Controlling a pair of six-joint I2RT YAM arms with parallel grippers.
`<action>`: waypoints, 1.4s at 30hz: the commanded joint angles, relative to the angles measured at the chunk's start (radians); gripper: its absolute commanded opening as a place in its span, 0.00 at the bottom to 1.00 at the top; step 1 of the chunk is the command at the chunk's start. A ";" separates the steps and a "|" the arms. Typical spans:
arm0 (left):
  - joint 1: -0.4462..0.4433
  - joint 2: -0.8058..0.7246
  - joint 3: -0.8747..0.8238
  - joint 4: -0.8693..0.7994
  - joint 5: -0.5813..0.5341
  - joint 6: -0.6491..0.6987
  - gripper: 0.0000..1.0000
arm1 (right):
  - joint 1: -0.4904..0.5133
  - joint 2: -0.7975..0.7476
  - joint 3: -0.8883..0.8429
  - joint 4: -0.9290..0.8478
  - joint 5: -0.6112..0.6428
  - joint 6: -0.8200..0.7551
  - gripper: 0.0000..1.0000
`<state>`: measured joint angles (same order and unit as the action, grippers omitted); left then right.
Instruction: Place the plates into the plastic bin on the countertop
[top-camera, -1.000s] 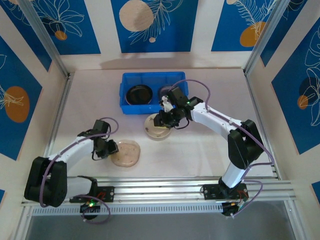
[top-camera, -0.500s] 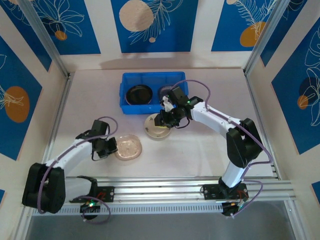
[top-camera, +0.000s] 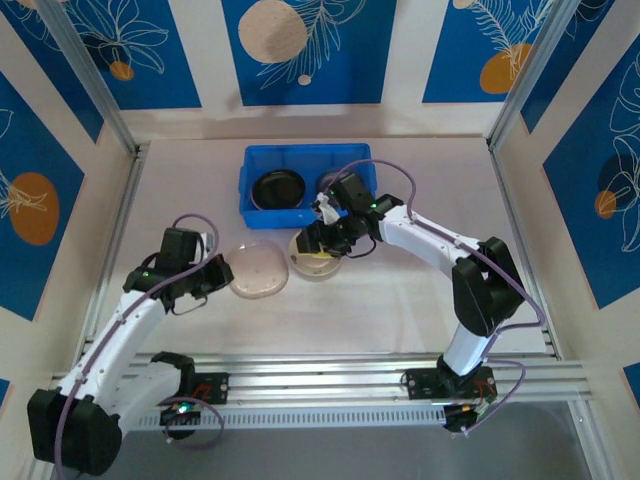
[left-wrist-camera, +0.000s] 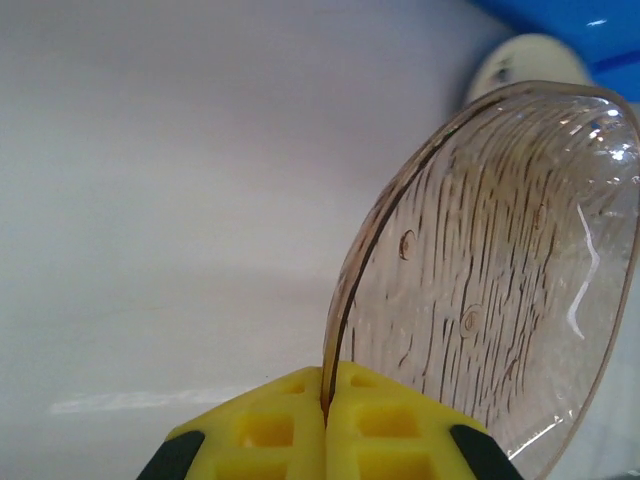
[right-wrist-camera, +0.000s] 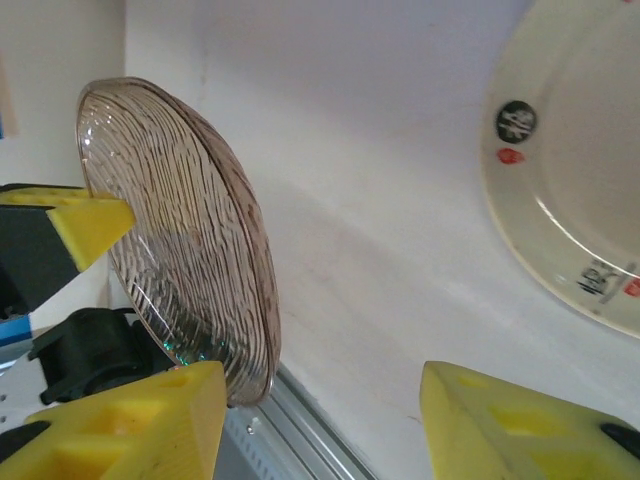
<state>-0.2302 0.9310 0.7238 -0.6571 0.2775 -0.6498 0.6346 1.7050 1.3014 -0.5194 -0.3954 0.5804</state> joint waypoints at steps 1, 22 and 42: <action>0.001 0.017 0.049 0.025 0.108 -0.034 0.00 | 0.007 -0.040 0.010 0.042 -0.049 0.000 0.56; -0.023 0.157 0.103 0.190 0.189 -0.094 0.24 | 0.009 0.013 0.045 0.088 -0.086 0.028 0.00; -0.042 0.359 0.337 0.116 0.052 0.029 0.00 | -0.174 -0.168 0.043 0.017 0.065 0.025 0.57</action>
<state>-0.2569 1.2495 0.9863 -0.5228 0.3714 -0.6762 0.5297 1.6382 1.3212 -0.4694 -0.3504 0.6266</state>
